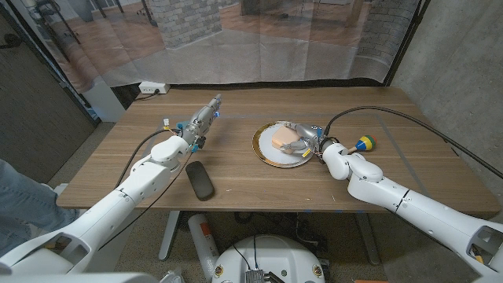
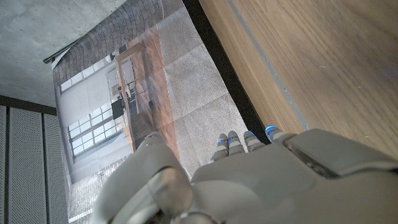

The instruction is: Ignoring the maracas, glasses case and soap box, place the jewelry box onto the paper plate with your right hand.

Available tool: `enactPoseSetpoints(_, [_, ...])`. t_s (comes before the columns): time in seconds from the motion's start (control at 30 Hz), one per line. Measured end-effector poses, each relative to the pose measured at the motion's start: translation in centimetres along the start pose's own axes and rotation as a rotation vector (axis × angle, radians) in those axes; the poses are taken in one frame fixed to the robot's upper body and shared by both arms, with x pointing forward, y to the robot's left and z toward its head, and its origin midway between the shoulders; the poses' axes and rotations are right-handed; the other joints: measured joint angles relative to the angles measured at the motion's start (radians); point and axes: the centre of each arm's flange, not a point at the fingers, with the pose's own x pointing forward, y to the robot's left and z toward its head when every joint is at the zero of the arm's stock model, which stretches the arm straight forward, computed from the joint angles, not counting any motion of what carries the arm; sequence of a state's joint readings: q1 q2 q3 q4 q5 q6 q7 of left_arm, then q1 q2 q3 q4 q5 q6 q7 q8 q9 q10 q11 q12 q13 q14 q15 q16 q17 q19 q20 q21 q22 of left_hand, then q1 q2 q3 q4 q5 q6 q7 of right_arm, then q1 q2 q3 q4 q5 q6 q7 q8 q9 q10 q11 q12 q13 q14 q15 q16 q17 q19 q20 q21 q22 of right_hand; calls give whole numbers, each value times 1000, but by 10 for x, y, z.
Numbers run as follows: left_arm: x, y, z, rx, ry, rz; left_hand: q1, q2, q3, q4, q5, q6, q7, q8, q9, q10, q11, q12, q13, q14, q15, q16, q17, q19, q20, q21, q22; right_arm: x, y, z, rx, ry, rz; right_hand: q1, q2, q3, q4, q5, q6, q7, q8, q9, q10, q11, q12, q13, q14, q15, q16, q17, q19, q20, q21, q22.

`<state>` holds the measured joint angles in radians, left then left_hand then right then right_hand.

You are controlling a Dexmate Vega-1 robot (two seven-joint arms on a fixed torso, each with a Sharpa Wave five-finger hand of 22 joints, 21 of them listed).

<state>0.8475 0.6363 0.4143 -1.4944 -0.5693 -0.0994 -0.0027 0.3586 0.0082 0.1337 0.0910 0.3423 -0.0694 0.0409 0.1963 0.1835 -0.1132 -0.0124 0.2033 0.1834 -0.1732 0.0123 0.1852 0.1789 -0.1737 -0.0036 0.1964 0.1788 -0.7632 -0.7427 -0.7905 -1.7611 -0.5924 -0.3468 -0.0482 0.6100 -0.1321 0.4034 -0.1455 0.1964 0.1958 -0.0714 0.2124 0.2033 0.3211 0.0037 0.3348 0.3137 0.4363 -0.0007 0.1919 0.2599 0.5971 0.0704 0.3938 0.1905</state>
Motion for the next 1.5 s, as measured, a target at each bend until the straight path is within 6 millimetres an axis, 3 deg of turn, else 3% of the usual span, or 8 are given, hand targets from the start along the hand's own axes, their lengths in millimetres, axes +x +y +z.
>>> enactPoseSetpoints(0.1, [0, 0, 0, -1, -2, -1, 0, 0, 0, 0, 0, 0, 0, 0, 0, 0, 0, 0, 0, 0, 0, 0, 0, 0, 0, 0, 0, 0, -1, 0, -1, -2, 0, 0, 0, 5, 17, 4, -18, 4, -6, 0, -13, -1, -10, -7, -10, 10, -2, -8, -12, 12, -9, 0])
enactPoseSetpoints(0.17, [0, 0, 1, -1, -4, -3, 0, 0, 0, 0, 0, 0, 0, 0, 0, 0, 0, 0, 0, 0, 0, 0, 0, 0, 0, 0, 0, -1, -2, 0, -2, -3, -2, 16, 16, -2, 23, 4, -27, 2, -10, 0, -30, 2, -18, -11, -20, 20, -4, -12, -19, 27, -17, 0])
enactPoseSetpoints(0.37, [2, 0, -1, -4, -4, -3, 5, 5, -4, 4, 0, 0, 0, 0, 0, 0, 0, 0, 0, 0, 0, 0, 0, 0, 0, 0, 0, -1, -3, 0, -1, -2, 7, 17, 17, -29, 37, 26, -70, 6, -22, 0, -72, 18, -45, -29, -57, 42, -11, -28, -45, 58, -36, -5])
enactPoseSetpoints(0.53, [3, 0, -1, -4, -5, -3, 5, 5, -8, 1, 0, 8, 0, 0, 0, 0, 0, 0, 0, 0, 0, 0, 0, 0, 0, 0, 0, -2, -3, 0, -1, 0, 12, -15, -15, -45, 43, 40, -89, 11, -22, 0, -102, 27, -62, -40, -87, 54, -11, -37, -60, 78, -54, -5])
enactPoseSetpoints(0.67, [3, 0, 0, -4, -6, -4, 5, 5, -9, 0, 0, 9, -2, 0, 0, 0, 0, 0, 0, 0, 0, 0, 0, 0, 0, 0, 0, -2, -4, 0, -2, 0, 14, -40, -19, -59, 43, 49, -102, 9, -22, 0, -115, 29, -74, -49, -103, 63, -15, -42, -78, 96, -65, -5])
enactPoseSetpoints(1.07, [3, 0, -1, -4, -4, -5, 9, 9, -9, 0, 0, 9, -2, 0, 0, 0, 0, 0, 0, 0, 0, 0, 0, 4, 4, 0, 0, -2, -3, 1, -10, 10, 49, -71, -41, -89, 50, 74, -132, 18, -28, -3, -143, 47, -91, -67, -133, 79, -15, -51, -103, 121, -90, -4])
enactPoseSetpoints(1.27, [3, 0, -1, -3, -3, -6, 9, 9, -9, 0, 0, 9, -2, 0, 0, 0, 0, 0, 0, 0, 0, 0, 0, 4, 4, 0, 0, -2, -3, 2, -11, 10, 57, -86, -44, -113, 53, 85, -164, 25, -32, -3, -163, 67, -103, -77, -142, 88, -15, -57, -107, 124, -98, -9])
enactPoseSetpoints(1.5, [3, 1, -2, -3, 1, -9, 9, 9, -9, 0, 0, 9, -2, 0, 0, 0, 0, 0, 0, 0, 0, 0, 0, 4, 4, 0, 0, -2, -5, 4, -13, 8, 56, -92, -49, -121, 53, 94, -184, 23, -32, -3, -170, 74, -109, -85, -149, 95, -15, -60, -103, 128, -102, -9])
